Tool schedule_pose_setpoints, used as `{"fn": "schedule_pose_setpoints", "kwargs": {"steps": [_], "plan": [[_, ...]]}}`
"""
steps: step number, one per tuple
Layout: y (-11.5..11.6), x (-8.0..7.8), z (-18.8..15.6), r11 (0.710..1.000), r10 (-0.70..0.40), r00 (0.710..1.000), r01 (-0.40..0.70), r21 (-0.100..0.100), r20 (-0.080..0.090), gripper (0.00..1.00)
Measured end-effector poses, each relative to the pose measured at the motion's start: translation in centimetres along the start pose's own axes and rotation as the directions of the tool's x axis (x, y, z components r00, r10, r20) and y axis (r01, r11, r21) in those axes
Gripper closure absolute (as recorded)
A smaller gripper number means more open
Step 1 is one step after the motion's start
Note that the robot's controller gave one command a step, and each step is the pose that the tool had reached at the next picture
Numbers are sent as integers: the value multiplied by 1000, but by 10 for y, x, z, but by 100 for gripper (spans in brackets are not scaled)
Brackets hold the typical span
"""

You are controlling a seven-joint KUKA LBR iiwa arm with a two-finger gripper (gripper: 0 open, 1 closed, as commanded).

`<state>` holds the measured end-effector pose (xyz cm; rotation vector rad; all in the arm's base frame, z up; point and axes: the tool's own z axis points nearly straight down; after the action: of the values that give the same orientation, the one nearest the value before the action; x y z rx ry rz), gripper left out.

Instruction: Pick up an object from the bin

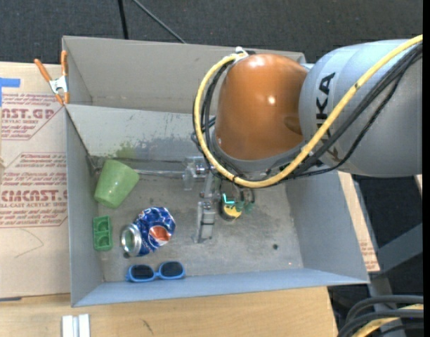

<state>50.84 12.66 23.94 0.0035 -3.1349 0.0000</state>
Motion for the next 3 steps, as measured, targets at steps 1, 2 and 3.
{"fn": "schedule_pose_setpoints", "kwargs": {"steps": [1, 2, 3], "plan": [[22, -46, 158, 978, -207, 978, 207, 1, 2, 0], [64, -3, 170, 955, -296, 955, 296, -1, 5, 0], [62, -5, 170, 957, -292, 956, 292, 0, 7, 100]]}}
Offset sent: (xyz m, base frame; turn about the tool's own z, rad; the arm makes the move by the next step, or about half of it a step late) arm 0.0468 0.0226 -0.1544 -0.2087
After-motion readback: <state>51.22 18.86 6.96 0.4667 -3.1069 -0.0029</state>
